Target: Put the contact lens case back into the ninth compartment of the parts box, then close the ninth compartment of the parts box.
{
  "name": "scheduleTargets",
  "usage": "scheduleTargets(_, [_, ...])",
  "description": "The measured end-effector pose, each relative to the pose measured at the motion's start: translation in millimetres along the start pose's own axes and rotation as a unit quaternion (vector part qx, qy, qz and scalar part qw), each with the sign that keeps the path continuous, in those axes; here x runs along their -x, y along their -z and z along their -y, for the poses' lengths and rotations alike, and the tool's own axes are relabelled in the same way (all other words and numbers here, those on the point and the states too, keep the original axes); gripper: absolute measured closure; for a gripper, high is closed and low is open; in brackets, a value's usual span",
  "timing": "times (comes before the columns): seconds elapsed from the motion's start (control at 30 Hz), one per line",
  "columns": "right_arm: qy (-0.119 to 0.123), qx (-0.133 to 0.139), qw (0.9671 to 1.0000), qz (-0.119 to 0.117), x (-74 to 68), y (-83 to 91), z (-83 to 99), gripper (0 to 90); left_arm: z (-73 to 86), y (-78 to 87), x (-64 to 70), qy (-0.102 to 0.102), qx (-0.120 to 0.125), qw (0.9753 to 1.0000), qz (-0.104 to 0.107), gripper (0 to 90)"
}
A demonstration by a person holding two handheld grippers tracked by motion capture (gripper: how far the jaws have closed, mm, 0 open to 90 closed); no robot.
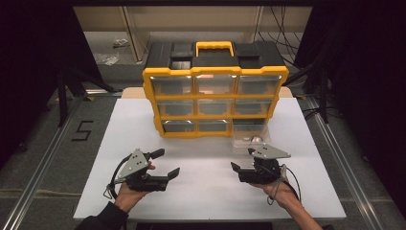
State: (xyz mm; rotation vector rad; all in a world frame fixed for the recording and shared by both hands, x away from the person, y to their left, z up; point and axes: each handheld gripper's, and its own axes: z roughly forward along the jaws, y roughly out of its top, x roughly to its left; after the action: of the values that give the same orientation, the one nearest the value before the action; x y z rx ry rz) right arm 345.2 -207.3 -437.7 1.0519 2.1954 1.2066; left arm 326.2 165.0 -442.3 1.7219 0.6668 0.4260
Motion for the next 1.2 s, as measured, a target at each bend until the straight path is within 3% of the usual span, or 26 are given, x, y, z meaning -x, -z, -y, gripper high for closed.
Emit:
scheduleTargets(0.77, [-0.009,-0.031,0.9994,0.013,5.0,-5.5,3.7,23.8,0.0,0.3,0.3,0.000,0.000,1.0000,0.001,15.6])
scheduleTargets(1.2, [-0.016,-0.045,0.9983,0.033,15.8,-10.0,7.8,38.6,0.1,0.5,0.6,-0.002,-0.001,1.0000,0.000,15.6])
